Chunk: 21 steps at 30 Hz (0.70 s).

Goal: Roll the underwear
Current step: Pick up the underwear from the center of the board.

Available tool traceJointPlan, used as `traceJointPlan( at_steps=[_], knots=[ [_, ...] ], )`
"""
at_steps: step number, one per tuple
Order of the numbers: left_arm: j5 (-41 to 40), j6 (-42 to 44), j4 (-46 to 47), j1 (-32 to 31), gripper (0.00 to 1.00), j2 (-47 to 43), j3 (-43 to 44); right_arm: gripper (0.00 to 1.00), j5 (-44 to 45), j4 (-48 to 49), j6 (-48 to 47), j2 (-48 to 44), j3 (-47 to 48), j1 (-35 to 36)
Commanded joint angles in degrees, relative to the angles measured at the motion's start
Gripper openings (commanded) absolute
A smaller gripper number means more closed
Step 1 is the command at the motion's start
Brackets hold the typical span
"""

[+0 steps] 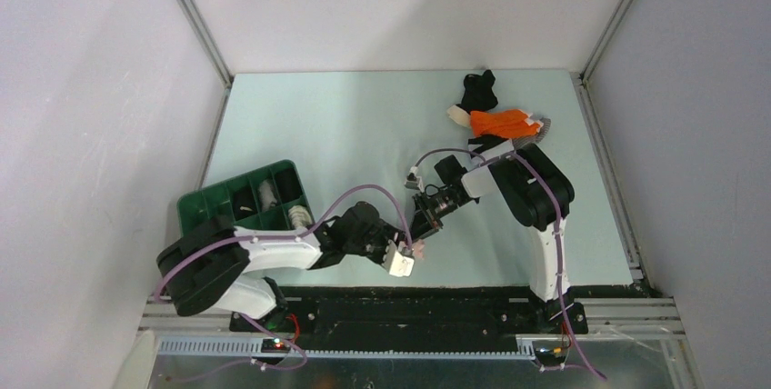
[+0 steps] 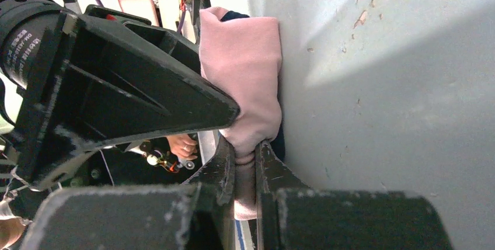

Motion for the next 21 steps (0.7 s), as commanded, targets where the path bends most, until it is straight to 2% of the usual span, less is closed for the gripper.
traceJointPlan(
  at_steps=[1, 6, 8, 10, 11, 12, 13, 14, 15, 18, 21],
  knots=[
    [0.53, 2.73, -2.56, -0.59, 0.45, 3.99, 4.20, 0.00, 17.51, -1.34, -3.16, 5.23, -2.52, 2.11],
    [1.07, 3.70, -8.33, -0.59, 0.34, 8.58, 7.91, 0.01, 17.61, -1.40, -2.70, 5.17, -2.35, 1.39],
    [1.50, 4.55, -13.71, -0.59, 0.25, 10.84, 10.59, 0.11, 17.53, -2.29, -2.68, 4.35, -1.87, 1.00],
    [2.14, 5.29, -19.22, -0.60, 0.17, 13.58, 13.39, 0.33, 18.02, -4.21, -3.23, 1.63, -0.94, -0.03],
    [3.05, 5.84, -22.64, -0.62, 0.12, 14.13, 14.83, 0.47, 18.23, -5.15, -3.39, -1.04, -0.28, -1.53],
    [3.61, 6.96, -24.24, -0.59, 0.08, 15.18, 15.91, 0.52, 18.52, -7.26, -3.45, -2.44, 0.19, -3.80],
    [4.52, 7.20, -26.73, -0.61, 0.02, 15.54, 16.29, 0.66, 18.66, -8.91, -3.60, -4.71, 1.60, -5.01],
    [4.83, 7.50, -27.51, -0.59, 0.01, 16.15, 16.72, 0.83, 18.60, -12.49, -3.51, -5.77, 2.41, -8.07],
    [5.39, 7.56, -29.15, -0.61, 0.00, 16.47, 16.91, 0.95, 17.98, -14.30, -3.79, -7.90, 4.22, -9.83],
    [6.12, 6.59, -32.53, -0.57, 0.00, 17.42, 18.61, 0.99, 17.73, -24.31, -9.97, -13.50, 7.40, -16.65],
    [7.33, 2.58, -36.42, 0.24, 0.00, 16.42, 21.26, 1.00, 16.39, -32.23, -18.99, -23.95, 10.54, -22.38]
  ],
)
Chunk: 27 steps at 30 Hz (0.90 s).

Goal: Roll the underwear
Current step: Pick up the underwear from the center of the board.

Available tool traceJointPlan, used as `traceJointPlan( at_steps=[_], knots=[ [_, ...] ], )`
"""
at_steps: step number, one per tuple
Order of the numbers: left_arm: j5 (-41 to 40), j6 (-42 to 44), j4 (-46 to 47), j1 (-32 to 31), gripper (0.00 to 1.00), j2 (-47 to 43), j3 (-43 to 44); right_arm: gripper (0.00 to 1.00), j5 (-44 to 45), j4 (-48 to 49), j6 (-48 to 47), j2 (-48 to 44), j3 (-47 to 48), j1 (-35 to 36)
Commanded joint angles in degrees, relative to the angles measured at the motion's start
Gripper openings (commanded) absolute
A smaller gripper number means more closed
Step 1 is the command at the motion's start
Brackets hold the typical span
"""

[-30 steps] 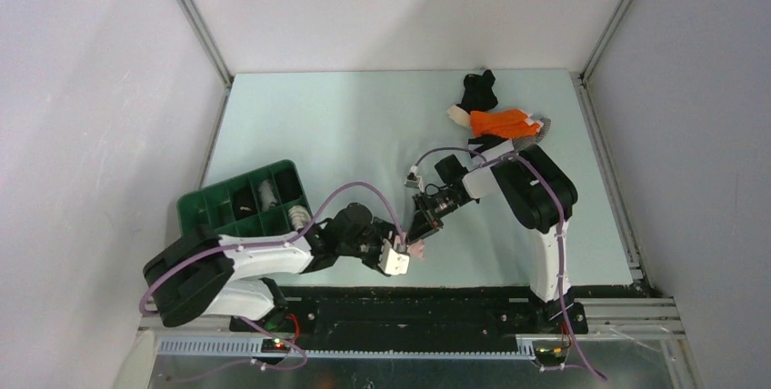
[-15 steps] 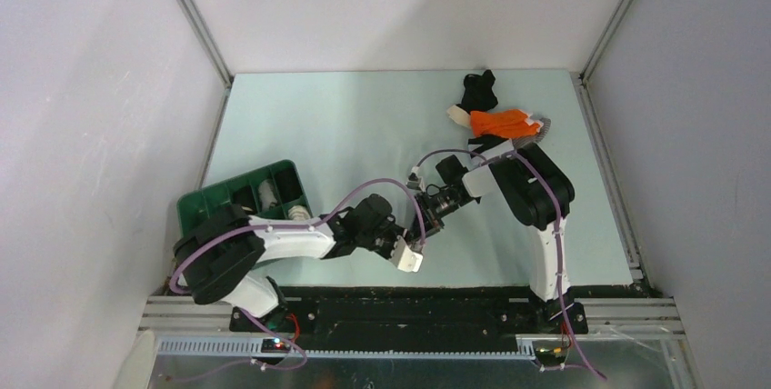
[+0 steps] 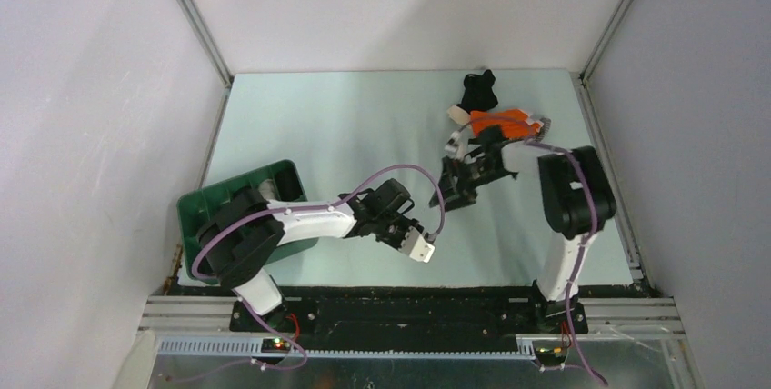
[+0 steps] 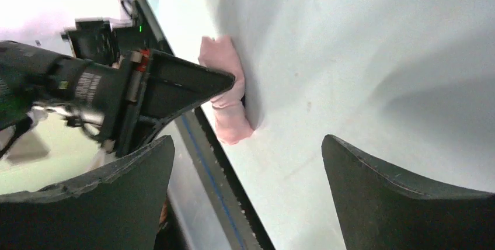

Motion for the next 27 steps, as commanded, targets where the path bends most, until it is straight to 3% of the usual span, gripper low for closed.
traceJointPlan(
  at_steps=[1, 8, 13, 17, 21, 27],
  knots=[
    [5.09, -5.54, -12.92, 0.34, 0.00, 2.39, 2.21, 0.99, 4.05, -12.19, -12.43, -14.72, 5.33, -9.89],
    [10.45, -14.06, -22.26, 3.42, 0.00, -0.37, 12.01, 0.99, 2.39, -15.69, -11.41, -31.20, 13.44, -27.37],
    [9.32, -12.76, -23.62, 4.27, 0.00, 1.22, 11.94, 0.99, 5.12, -18.24, -11.59, -34.97, 11.31, -29.25],
    [6.74, -17.32, -21.16, 4.78, 0.00, -0.70, 11.34, 0.99, 5.05, -17.19, -8.57, -37.89, 8.78, -29.36],
    [2.96, -25.66, -23.05, 8.60, 0.00, -10.77, 13.17, 1.00, 6.61, -18.11, -8.51, -40.45, 7.60, -29.36],
    [-7.72, -37.30, -29.86, 19.23, 0.00, -28.59, 12.23, 0.99, 9.92, -18.02, -6.02, -42.28, 5.37, -29.41]
  ],
)
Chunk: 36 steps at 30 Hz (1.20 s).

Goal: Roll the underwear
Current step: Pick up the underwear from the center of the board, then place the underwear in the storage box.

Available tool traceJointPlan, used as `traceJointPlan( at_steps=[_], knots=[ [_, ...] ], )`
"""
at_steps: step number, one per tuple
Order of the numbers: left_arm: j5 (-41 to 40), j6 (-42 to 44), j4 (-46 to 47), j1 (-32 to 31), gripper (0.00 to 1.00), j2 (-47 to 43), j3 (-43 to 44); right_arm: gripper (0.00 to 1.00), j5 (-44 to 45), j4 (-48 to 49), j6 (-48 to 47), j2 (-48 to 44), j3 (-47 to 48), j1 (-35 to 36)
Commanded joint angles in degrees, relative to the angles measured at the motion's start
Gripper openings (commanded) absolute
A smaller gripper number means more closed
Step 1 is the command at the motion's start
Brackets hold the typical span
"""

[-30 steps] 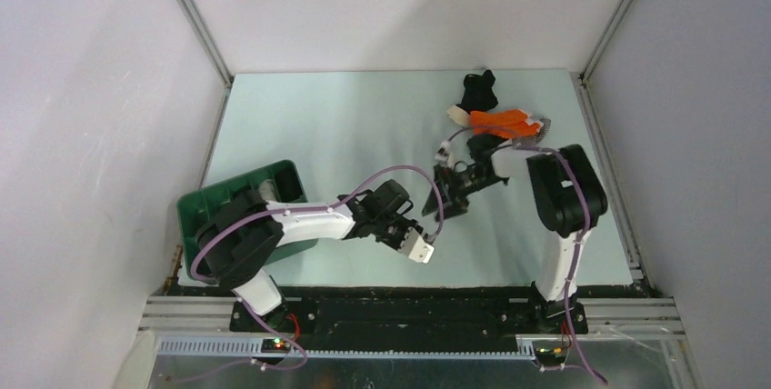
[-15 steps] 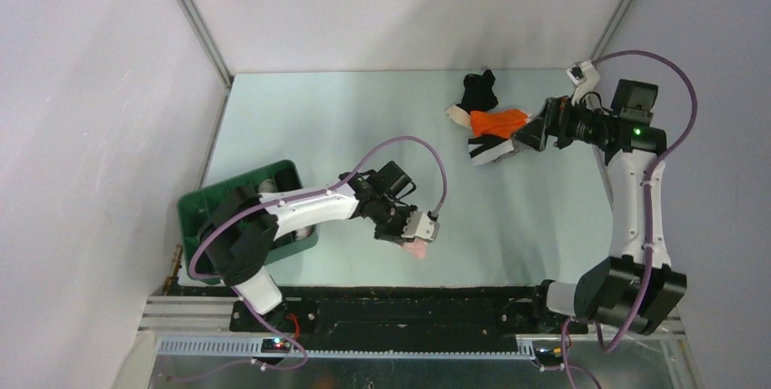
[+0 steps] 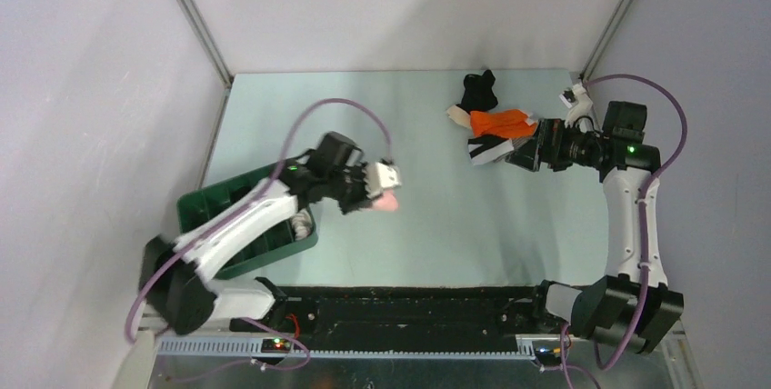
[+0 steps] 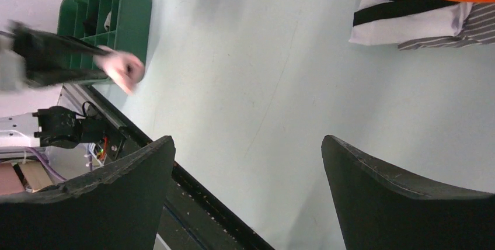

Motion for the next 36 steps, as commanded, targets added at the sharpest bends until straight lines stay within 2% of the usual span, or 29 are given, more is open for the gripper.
traceJointPlan(
  at_steps=[1, 6, 8, 11, 13, 14, 17, 22, 29, 36],
  knots=[
    [-10.85, -13.44, -5.83, 8.89, 0.00, -13.61, 0.18, 0.99, 2.92, 0.23, 3.52, -2.68, -1.38, -0.18],
    [-18.25, -31.63, -15.83, 21.69, 0.00, -21.99, -2.28, 0.99, 4.09, -0.10, 4.88, -3.29, -2.09, -0.20],
    [-22.67, -36.95, -16.31, 25.94, 0.00, -23.34, -1.88, 1.00, 4.80, -0.09, 4.91, -3.09, -2.08, -0.16],
    [-23.15, -43.99, -18.11, 30.95, 0.00, -20.33, -0.79, 0.99, 5.41, 1.28, 5.78, -2.36, -2.40, -0.20],
    [-21.26, -51.92, -20.09, 34.49, 0.00, -18.60, -1.47, 0.99, 5.27, 2.40, 6.66, -1.42, -2.38, -0.12],
    [-19.88, -55.78, -21.27, 38.61, 0.00, -17.92, -4.99, 0.99, 5.46, 3.39, 7.56, -0.61, -2.40, -0.11],
    [-20.59, -58.13, -22.42, 44.72, 0.00, -17.40, -8.93, 0.99, 6.30, 2.95, 7.25, 0.05, -2.40, -0.11],
    [-23.74, -61.90, -22.07, 48.23, 0.00, -16.38, -10.23, 0.99, 7.51, 2.26, 6.21, 0.08, -3.16, -0.11],
    [-23.88, -67.24, -16.65, 48.47, 0.00, -9.42, -13.42, 0.99, 7.69, 3.27, 6.64, 0.70, -3.82, 0.32],
    [-29.48, -69.27, -10.10, 48.94, 0.00, -5.30, -14.04, 0.99, 8.25, 2.95, 6.05, 0.62, -3.91, 0.28]
  ],
)
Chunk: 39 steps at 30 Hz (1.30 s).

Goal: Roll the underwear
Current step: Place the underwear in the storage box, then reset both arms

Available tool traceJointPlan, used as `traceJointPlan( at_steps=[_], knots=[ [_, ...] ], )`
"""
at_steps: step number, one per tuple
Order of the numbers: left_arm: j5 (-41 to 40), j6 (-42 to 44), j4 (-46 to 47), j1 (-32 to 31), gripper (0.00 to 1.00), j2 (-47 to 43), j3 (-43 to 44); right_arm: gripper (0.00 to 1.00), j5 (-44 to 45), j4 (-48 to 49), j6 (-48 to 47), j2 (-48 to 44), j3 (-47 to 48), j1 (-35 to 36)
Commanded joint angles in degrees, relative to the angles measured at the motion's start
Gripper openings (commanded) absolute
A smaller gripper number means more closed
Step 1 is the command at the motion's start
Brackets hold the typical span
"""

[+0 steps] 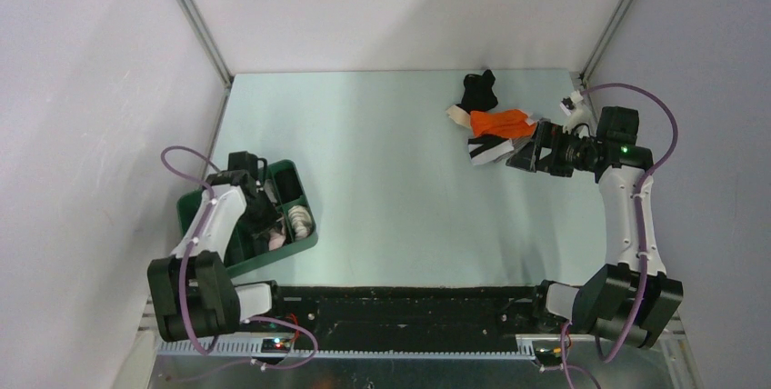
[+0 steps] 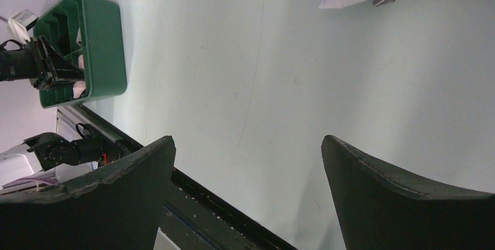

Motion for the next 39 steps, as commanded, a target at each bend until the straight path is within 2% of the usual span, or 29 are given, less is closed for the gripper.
traceJointPlan(
  at_steps=[1, 5, 7, 9, 10, 12, 14, 18, 21, 26, 30, 32, 34, 35, 37, 39],
  knots=[
    [-7.39, -2.44, 6.43, 0.84, 0.00, 2.35, 0.41, 0.99, 0.88, 1.26, -0.15, -0.27, 0.07, 0.18],
    [-5.39, -1.31, 11.06, 1.17, 0.00, 5.19, -0.96, 0.99, 0.77, 1.19, -0.11, -0.27, 0.11, 0.09],
    [-4.44, -0.58, 12.03, 1.21, 0.05, 5.49, -1.46, 1.00, 0.77, 1.09, -0.33, -0.32, 0.11, 0.02],
    [-5.18, 0.00, 12.99, 1.18, 0.11, 5.76, -2.26, 0.99, 0.93, 1.14, -0.67, -0.31, 0.13, 0.00],
    [-5.43, 0.20, 13.40, 1.32, 0.21, 5.83, -2.99, 0.99, 0.97, 1.38, -0.65, -0.30, 0.09, -0.07],
    [-5.72, 1.03, 14.39, 1.72, 0.35, 5.63, -3.64, 0.99, 0.86, 1.60, -0.43, -0.46, 0.11, -0.23],
    [-4.92, 1.90, 13.74, 1.90, 0.44, 4.38, -2.79, 0.99, 0.77, 1.52, -0.30, -0.61, 0.13, -0.38],
    [-0.62, 2.95, 8.50, 1.87, 0.51, 0.86, 2.97, 0.99, 0.71, 1.04, -0.35, -0.93, 0.11, -0.54],
    [-0.45, 4.11, 2.60, 1.82, 0.61, -0.45, 7.17, 1.00, 0.65, 0.98, -0.20, -1.10, 0.13, -0.74],
    [0.29, 7.36, -2.74, 1.88, 0.64, -2.17, 11.03, 1.00, 0.18, 1.81, 0.69, -1.09, 0.12, -0.79],
    [6.25, 9.56, 0.17, 1.09, 0.62, -3.59, 14.82, 0.99, 0.08, 2.48, 0.92, -1.43, 0.51, -0.87],
    [8.13, 11.09, 3.23, -1.04, 0.60, -3.11, 18.70, 0.99, 4.06, 2.76, 3.35, -1.81, 1.54, -0.88],
    [10.77, 15.43, 6.72, -4.27, 0.56, -2.18, 23.56, 0.99, 11.76, 3.07, 6.16, -2.16, 4.17, -0.88],
    [11.14, 19.38, 7.72, -5.66, 0.56, -1.41, 25.48, 1.00, 12.48, 1.84, 6.06, -1.76, 5.58, -0.84],
    [10.45, 25.21, 10.87, -9.42, 0.60, -0.33, 31.99, 1.00, 15.25, 0.03, 1.70, -1.39, 10.29, 0.11],
    [8.64, 30.29, 12.92, -11.92, 0.69, 0.56, 37.45, 0.99, 22.32, 0.93, 2.55, -2.05, 14.38, 1.90]
  ],
)
